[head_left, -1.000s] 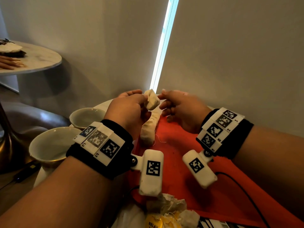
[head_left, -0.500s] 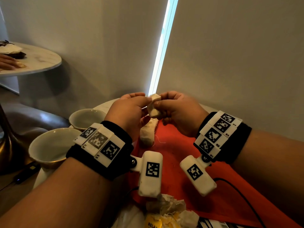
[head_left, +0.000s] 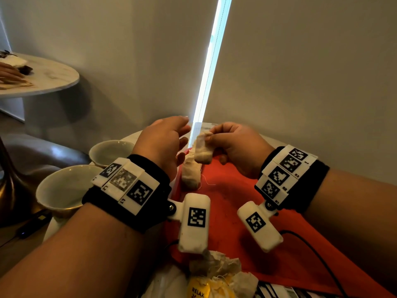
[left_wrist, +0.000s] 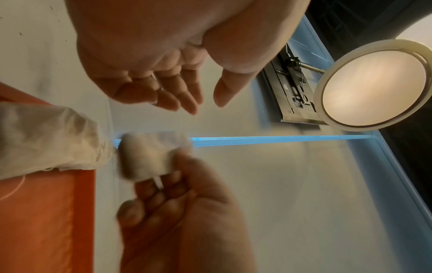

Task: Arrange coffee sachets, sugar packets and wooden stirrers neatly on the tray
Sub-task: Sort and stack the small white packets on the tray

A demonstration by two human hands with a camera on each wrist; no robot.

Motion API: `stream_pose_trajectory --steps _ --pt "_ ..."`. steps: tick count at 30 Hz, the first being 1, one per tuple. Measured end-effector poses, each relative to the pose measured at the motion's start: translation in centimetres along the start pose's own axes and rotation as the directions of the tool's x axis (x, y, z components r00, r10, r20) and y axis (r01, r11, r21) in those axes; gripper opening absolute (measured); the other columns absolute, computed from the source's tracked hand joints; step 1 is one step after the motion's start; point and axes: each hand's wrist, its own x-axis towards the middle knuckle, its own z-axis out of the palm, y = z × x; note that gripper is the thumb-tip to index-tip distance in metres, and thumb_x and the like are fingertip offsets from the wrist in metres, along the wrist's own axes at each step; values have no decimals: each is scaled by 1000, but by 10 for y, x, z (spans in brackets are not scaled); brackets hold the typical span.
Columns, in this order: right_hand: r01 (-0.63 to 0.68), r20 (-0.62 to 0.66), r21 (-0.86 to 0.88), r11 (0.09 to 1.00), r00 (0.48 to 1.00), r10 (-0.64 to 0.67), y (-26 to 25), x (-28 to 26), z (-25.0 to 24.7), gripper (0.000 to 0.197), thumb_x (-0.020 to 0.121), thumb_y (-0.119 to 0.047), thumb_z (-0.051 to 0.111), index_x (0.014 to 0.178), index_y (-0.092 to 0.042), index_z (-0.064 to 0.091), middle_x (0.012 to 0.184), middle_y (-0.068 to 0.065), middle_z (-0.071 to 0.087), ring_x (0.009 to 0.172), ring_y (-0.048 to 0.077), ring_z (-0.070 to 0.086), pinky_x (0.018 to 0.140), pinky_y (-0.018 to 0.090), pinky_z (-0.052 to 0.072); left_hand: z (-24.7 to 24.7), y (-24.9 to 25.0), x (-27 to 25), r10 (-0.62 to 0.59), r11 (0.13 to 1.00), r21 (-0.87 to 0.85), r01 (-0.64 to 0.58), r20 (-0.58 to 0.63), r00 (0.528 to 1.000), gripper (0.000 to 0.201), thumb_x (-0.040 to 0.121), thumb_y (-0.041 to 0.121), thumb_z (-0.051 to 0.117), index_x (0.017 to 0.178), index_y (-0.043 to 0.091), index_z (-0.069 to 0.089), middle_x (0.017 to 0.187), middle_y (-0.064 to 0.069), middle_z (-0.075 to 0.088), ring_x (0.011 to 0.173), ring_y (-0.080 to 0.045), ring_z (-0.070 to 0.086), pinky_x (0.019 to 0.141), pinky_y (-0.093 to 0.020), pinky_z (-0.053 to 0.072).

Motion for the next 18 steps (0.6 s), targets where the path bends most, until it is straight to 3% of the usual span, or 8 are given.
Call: stream_pose_trajectory --steps 4,9,12,15,18 --pt "-139 100 -234 962 981 166 4 -4 -2 11 87 -1 66 89 -11 65 82 14 70 59 18 62 54 32 41 -2 6 0 -9 999 -46 8 -37 999 14 95 35 60 106 27 64 92 11 67 86 -12 57 63 -32 39" --pt "-209 292 -380 901 897 332 6 -6 10 9 85 -4 71 89 -12 69 81 9 69 65 18 64 56 30 47 -4 7 0 -1 999 -43 -1 -56 998 12 99 33 55 103 29 65 96 10 66 91 -13 58 66 -34 41" --pt "-213 269 -425 880 898 348 12 -1 18 9 84 -7 75 90 -12 72 84 10 71 72 21 67 69 36 57 -3 6 0 15 1000 -2 -15 -38 999 15 103 29 49 99 31 63 95 10 64 93 -13 57 68 -34 43" --pt "-225 194 -420 879 924 330 16 5 23 9 82 -6 76 85 -13 72 92 15 74 82 28 71 84 44 60 -3 6 -1 -11 999 -32 10 -48 999 13 100 32 53 103 29 65 96 9 65 92 -13 57 65 -34 42" --pt "-247 142 -407 879 934 328 18 8 24 8 81 -6 76 82 -13 72 96 17 75 88 33 74 86 49 61 -3 7 0 -23 999 -47 20 -55 998 14 99 34 55 105 28 66 97 8 66 92 -14 57 64 -34 41"
